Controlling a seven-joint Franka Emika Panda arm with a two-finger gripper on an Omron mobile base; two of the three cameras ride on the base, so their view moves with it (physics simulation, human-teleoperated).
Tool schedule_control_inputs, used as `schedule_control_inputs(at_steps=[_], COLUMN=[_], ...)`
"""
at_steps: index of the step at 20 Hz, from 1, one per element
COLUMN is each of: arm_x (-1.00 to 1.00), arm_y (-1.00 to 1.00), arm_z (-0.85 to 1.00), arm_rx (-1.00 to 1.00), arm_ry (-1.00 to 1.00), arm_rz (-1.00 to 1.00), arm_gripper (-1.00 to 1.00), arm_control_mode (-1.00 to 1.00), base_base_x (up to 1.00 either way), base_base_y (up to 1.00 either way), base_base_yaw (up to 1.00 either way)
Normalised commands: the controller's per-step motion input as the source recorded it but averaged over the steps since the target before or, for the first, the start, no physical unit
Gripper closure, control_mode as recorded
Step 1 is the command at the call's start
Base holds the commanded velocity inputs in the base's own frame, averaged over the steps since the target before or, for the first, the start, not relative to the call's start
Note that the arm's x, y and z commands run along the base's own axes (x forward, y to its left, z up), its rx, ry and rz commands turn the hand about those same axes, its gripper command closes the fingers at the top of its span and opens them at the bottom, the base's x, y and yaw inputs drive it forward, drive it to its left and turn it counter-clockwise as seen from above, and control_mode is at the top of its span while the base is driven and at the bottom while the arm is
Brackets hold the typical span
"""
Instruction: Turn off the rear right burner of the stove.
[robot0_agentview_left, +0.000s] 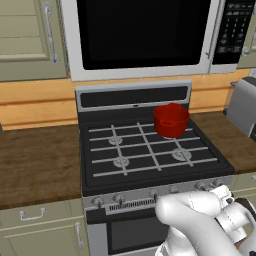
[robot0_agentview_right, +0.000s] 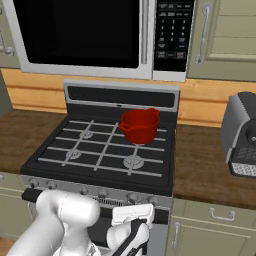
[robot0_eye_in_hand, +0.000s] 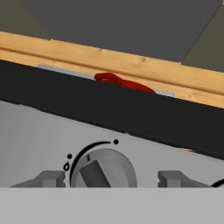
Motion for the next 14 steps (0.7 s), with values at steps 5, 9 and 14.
schedule_control_inputs(at_steps=[5,9,14], arm_x=[0.0,0.0,0.08], arm_y=[0.0,-0.14,-0.18], arm_z=[0.0,0.0,0.14], arm_rx=[0.0,0.08,0.28], arm_ry=[0.0,0.0,0.0], arm_rz=[0.0,-0.02,-0.11], arm_gripper=[1.0,1.0,1.0], arm_control_mode=[-1.0,-1.0,-1.0], base_base_x=[0.0,0.0,0.0], base_base_y=[0.0,0.0,0.0], base_base_yaw=[0.0,0.0,0.0])
